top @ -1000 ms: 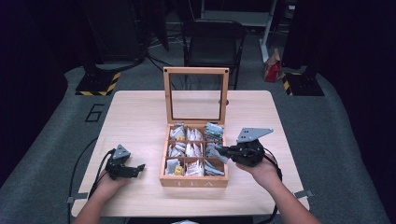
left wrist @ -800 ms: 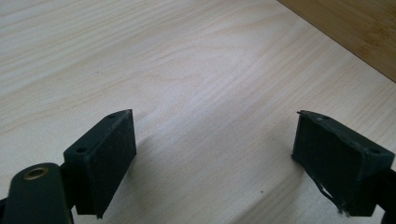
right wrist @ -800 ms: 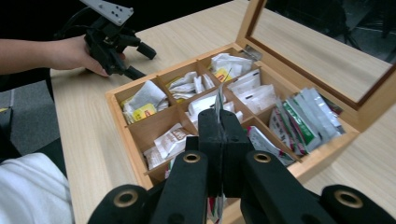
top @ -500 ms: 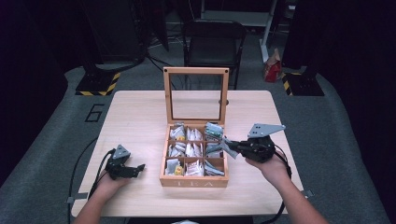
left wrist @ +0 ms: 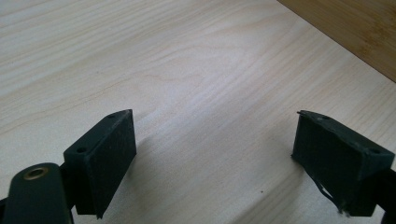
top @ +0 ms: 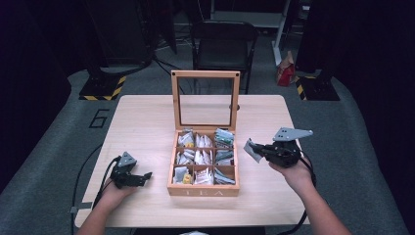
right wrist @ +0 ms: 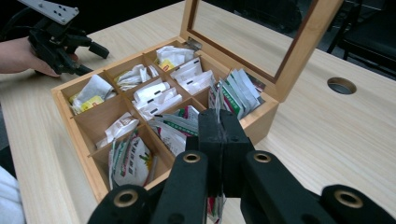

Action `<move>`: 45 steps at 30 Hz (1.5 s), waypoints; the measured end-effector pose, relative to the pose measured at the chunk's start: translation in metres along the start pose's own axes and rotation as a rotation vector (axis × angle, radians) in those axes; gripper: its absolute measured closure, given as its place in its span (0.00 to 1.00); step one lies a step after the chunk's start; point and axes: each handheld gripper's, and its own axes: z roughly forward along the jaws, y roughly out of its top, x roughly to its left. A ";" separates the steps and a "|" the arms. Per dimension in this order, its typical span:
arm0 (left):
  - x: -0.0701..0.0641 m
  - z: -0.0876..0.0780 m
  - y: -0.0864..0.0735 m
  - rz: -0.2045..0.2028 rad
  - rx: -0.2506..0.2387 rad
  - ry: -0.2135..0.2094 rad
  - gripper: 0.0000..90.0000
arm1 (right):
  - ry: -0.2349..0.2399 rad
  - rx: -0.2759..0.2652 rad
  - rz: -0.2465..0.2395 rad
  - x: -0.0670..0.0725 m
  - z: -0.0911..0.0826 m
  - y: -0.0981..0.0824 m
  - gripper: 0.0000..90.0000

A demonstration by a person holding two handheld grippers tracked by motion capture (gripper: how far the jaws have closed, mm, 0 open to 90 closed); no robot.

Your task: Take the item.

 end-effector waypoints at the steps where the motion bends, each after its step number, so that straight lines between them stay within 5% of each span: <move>1: 0.000 0.000 0.000 0.000 0.000 0.000 0.14 | -0.004 0.005 0.003 -0.001 -0.001 -0.001 1.00; 19: 0.000 0.000 0.000 0.000 0.000 -0.001 0.14 | -0.069 -0.001 0.027 -0.018 -0.005 -0.018 1.00; 45: 0.000 0.000 0.000 0.000 0.000 0.000 0.14 | -0.133 0.067 0.056 -0.030 0.016 -0.058 1.00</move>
